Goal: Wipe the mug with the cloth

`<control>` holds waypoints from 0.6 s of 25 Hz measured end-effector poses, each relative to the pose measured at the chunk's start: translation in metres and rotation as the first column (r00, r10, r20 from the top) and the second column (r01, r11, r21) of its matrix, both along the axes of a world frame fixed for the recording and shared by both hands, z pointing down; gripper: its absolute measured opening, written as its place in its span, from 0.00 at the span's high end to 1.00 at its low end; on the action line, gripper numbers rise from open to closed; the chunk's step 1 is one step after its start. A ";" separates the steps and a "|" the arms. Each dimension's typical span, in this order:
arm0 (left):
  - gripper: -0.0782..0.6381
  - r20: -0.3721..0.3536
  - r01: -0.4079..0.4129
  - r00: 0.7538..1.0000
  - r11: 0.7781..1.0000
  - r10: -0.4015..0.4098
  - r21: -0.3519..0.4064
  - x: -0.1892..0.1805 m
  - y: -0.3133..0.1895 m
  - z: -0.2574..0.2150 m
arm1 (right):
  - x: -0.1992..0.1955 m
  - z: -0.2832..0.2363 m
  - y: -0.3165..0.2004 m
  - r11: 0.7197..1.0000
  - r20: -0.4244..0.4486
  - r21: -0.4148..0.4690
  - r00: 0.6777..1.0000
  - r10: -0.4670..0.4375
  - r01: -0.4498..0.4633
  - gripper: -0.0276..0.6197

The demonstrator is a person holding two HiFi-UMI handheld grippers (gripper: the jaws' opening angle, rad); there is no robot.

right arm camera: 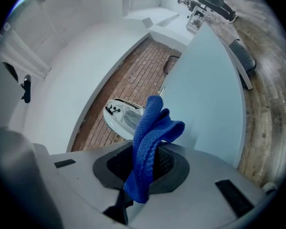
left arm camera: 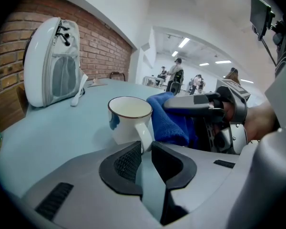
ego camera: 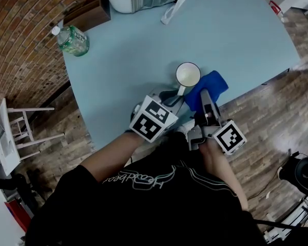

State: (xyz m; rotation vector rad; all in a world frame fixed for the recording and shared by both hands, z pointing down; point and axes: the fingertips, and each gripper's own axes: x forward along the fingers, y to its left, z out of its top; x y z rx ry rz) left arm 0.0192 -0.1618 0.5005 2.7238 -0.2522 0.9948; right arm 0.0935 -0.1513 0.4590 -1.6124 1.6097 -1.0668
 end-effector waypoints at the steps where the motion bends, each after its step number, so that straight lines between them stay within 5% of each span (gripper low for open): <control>1: 0.79 -0.003 -0.003 1.000 1.000 0.003 -0.002 0.000 0.000 0.000 | -0.002 0.003 -0.002 1.000 -0.010 -0.011 1.000 -0.017 0.017 0.86; 7: 0.79 -0.014 -0.011 1.000 1.000 0.011 0.000 -0.002 0.002 0.000 | -0.002 0.020 -0.004 0.975 -0.131 -0.191 0.982 -0.140 0.114 0.86; 11: 0.79 -0.023 -0.011 1.000 1.000 0.011 0.007 -0.001 0.001 -0.003 | 0.002 0.027 -0.008 0.940 -0.278 -0.298 0.927 -0.254 0.168 0.86; 15: 0.79 -0.032 -0.014 0.999 1.000 0.014 0.015 0.000 0.003 -0.001 | 0.002 0.038 -0.005 0.912 -0.286 -0.352 0.904 -0.318 0.210 0.86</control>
